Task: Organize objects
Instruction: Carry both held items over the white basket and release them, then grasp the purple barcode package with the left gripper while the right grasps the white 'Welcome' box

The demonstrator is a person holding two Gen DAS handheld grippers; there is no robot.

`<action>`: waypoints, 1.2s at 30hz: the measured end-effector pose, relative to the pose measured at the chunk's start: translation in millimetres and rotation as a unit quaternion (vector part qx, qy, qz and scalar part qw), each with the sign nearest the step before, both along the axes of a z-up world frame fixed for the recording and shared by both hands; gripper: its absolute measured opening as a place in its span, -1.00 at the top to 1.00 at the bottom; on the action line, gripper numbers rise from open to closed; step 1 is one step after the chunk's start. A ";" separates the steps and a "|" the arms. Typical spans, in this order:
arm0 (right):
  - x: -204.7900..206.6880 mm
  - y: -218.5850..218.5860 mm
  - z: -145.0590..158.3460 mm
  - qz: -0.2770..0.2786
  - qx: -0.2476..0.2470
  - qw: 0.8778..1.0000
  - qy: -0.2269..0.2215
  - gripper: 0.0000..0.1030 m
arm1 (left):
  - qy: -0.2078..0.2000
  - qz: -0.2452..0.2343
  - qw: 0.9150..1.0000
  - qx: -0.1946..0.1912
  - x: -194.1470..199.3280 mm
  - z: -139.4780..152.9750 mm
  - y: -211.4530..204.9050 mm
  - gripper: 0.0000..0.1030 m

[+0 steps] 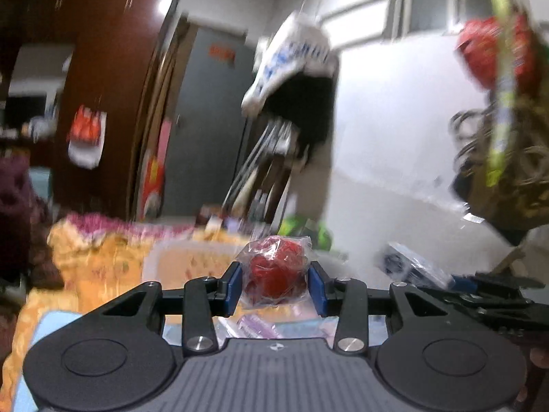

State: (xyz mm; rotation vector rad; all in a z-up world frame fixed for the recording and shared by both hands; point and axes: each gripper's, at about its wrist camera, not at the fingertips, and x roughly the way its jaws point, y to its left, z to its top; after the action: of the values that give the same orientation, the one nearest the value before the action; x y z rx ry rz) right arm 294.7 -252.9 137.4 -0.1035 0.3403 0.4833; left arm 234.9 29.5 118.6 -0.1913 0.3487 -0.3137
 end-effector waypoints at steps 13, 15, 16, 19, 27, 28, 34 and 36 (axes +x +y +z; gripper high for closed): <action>-12.4 4.1 -13.8 0.003 0.030 0.999 -0.019 -1.00 | 0.001 0.010 1.000 0.001 4.3 -15.6 -0.3 -0.70; -47.4 -14.1 -19.4 0.027 0.072 0.996 -0.052 -1.00 | -0.043 0.009 0.999 0.006 -28.4 -17.2 2.9 -0.71; -61.5 -20.4 -26.7 0.035 0.088 0.994 -0.053 -1.00 | -0.052 0.010 0.999 0.011 -44.6 -20.9 5.6 -0.72; -76.9 -23.3 -57.8 0.028 0.079 0.996 -0.013 -1.00 | -0.045 0.013 0.999 0.027 -80.4 -48.6 13.2 -0.79; -41.0 -3.1 -106.6 -0.020 0.058 0.994 0.092 -1.00 | 0.033 0.011 0.999 -0.031 -57.8 -102.9 44.5 -0.79; -39.6 -0.6 -110.5 -0.028 0.052 0.994 0.097 -1.00 | 0.044 0.011 0.998 -0.040 -53.3 -107.0 47.7 -0.79; -38.3 -5.7 -122.0 -0.028 0.061 0.992 0.109 -0.85 | 0.071 -0.009 0.997 -0.032 -40.0 -119.2 35.5 -0.79; -39.1 -6.6 -120.3 -0.026 0.061 0.992 0.107 -0.71 | 0.065 -0.008 0.998 -0.022 -42.6 -119.6 30.7 -0.79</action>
State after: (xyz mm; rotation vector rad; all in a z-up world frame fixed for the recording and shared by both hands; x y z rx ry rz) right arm 255.5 -259.5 17.1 0.0764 0.5208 0.4641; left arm 192.3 60.2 -1.0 -0.2521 0.4722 -0.3266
